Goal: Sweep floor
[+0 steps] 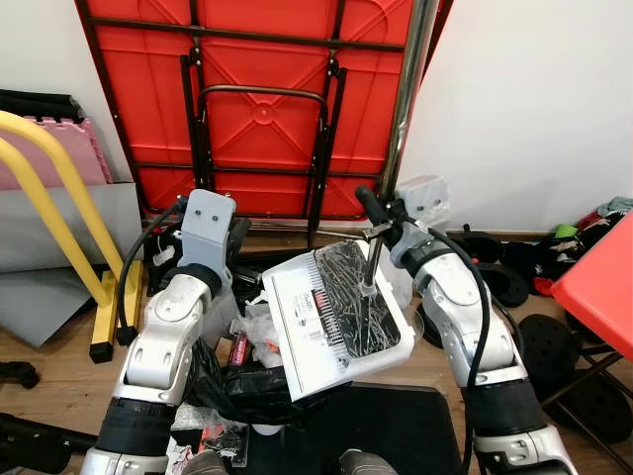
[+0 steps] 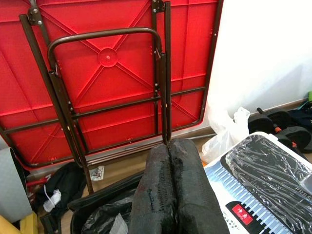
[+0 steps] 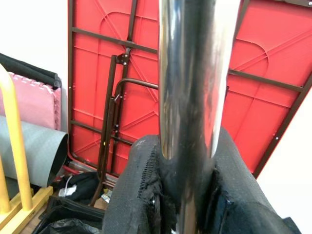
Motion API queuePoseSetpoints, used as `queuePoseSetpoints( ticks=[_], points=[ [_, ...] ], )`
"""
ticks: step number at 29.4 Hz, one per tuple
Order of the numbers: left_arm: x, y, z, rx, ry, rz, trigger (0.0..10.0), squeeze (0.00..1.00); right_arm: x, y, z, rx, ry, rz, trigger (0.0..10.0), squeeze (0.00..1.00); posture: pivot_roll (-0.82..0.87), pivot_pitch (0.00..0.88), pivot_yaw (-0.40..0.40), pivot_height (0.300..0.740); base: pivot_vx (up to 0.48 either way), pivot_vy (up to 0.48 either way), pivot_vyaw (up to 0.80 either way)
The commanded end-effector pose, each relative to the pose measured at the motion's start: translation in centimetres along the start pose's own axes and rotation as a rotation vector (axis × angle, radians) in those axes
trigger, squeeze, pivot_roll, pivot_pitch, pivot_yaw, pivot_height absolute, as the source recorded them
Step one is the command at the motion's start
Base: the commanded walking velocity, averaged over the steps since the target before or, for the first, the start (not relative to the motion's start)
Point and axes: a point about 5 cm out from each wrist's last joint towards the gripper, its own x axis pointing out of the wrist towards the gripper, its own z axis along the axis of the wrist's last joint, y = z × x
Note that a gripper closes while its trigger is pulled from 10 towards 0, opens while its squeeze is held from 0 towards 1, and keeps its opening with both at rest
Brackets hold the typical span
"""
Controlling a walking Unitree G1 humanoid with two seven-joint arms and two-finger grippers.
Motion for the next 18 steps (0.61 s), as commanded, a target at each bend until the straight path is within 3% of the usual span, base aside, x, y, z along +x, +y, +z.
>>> queuePoseSetpoints(
  ticks=[1, 11, 13, 18],
  points=[
    [0.08, -0.43, -0.39, -0.001, 0.025, -0.029, 10.0, 0.0, 0.04, -0.71, 0.61, 0.008, -0.029, -0.038, 10.0, 0.0, -0.13, 0.039, -0.126, 0.74, 0.0, 0.0, 0.0],
    [0.08, -0.47, -0.36, 0.045, 0.024, -0.033, 10.0, 0.0, 0.09, -0.7, 0.54, 0.008, -0.028, -0.036, 10.0, 0.0, -0.13, 0.039, -0.128, 0.74, 0.0, 0.0, 0.0],
    [-0.1, -0.48, -0.17, 0.026, -0.01, -0.049, 10.0, 0.0, 0.1, -0.65, 0.54, 0.008, -0.028, -0.034, 10.0, 0.0, -0.13, 0.038, -0.128, 0.74, 0.0, 0.0, 0.0],
    [-0.02, -0.41, -0.39, -0.017, 0.02, -0.029, 10.0, 0.0, 0.09, -0.63, 0.38, 0.009, -0.021, -0.034, 10.0, 0.0, -0.13, 0.035, -0.128, 0.74, 0.0, 0.0, 0.0]
  ],
)
